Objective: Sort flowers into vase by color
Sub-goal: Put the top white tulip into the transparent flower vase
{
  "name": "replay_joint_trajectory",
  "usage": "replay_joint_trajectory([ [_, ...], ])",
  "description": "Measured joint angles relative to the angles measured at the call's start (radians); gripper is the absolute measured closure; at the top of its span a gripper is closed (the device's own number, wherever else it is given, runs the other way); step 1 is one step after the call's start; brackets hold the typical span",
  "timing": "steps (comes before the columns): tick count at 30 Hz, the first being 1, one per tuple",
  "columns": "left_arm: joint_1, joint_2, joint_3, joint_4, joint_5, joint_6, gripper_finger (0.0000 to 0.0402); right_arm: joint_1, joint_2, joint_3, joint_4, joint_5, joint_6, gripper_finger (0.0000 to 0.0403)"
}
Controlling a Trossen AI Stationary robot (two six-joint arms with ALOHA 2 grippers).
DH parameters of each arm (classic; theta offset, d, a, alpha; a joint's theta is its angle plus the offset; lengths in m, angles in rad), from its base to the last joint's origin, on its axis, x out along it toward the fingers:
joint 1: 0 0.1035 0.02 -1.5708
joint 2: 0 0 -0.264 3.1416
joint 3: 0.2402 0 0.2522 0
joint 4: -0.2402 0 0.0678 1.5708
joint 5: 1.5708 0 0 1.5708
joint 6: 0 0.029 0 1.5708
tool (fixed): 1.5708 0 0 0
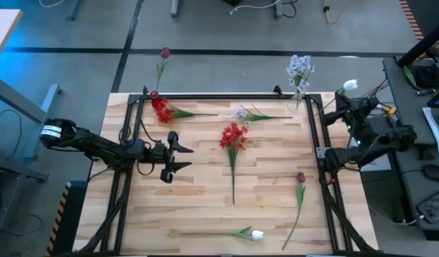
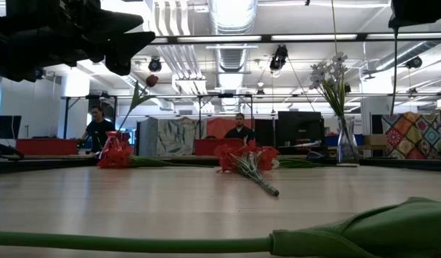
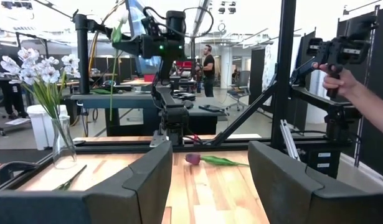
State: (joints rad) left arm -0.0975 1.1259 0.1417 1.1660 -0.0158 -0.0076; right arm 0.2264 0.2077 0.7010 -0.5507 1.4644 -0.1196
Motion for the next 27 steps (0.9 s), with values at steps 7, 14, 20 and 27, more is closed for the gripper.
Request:
replay_joint_trajectory([
  [7, 0.000, 0.000, 0.000, 0.000, 0.000, 0.003, 0.0205, 0.000, -0.043, -0.028, 0.037, -0.200, -0.067, 0.0390],
  [14, 0.000, 0.000, 0.000, -0.002, 0.000, 0.004, 0.0205, 0.000, -0.042, -0.054, 0.123, -0.343, -0.150, 0.0390],
  [20, 0.000, 0.000, 0.000, -0.005, 0.000, 0.004, 0.0206, 0.000, -0.059, -0.060, 0.122, -0.393, -0.154, 0.0390],
  [27, 0.000, 0.000, 0.000, -0.007, 0.000, 0.004, 0.0206, 0.000, -0.078, -0.060, 0.118, -0.472, -0.154, 0.0390],
])
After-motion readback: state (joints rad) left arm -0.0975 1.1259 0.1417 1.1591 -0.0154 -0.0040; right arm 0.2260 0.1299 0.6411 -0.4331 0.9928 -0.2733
